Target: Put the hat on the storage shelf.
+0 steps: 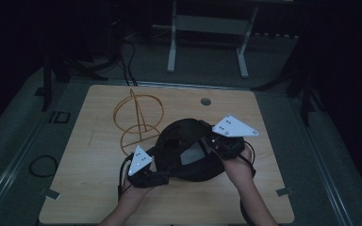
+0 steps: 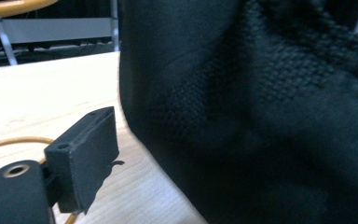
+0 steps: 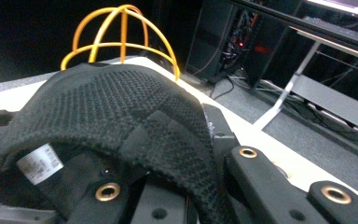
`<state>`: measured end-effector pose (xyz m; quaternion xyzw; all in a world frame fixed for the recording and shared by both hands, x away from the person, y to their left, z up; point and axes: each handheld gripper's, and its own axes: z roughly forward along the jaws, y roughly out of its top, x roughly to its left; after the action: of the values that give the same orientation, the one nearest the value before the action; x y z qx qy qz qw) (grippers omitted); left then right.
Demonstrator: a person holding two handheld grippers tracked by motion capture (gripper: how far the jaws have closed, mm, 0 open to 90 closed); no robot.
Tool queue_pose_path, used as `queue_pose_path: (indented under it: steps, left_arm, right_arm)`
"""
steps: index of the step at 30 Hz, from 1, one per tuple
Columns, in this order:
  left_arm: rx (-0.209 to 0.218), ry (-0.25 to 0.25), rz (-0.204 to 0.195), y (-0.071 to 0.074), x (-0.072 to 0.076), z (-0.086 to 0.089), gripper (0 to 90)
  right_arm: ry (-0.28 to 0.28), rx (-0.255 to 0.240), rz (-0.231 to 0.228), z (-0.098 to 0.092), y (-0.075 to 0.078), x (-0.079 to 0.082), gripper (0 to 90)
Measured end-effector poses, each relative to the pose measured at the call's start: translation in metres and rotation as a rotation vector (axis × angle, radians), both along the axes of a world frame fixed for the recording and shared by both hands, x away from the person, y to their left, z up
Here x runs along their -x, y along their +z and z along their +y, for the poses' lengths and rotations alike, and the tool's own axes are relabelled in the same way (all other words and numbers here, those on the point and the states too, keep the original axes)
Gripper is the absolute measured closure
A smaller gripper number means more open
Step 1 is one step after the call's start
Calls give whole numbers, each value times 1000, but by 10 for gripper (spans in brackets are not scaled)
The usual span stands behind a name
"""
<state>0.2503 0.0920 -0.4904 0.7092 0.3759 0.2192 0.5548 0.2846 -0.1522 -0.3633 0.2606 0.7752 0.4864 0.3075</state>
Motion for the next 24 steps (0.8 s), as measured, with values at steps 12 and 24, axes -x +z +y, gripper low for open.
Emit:
queue_pose_path:
  steps: [12,24]
  left_arm:
    - [13,59,-24,10,-1,2,858]
    - [-19,64,-74,25,1,-4,894]
  right_arm:
    - [6,18,-16,2,-5,15,886]
    - [12,-18,5,-17,-23,28,879]
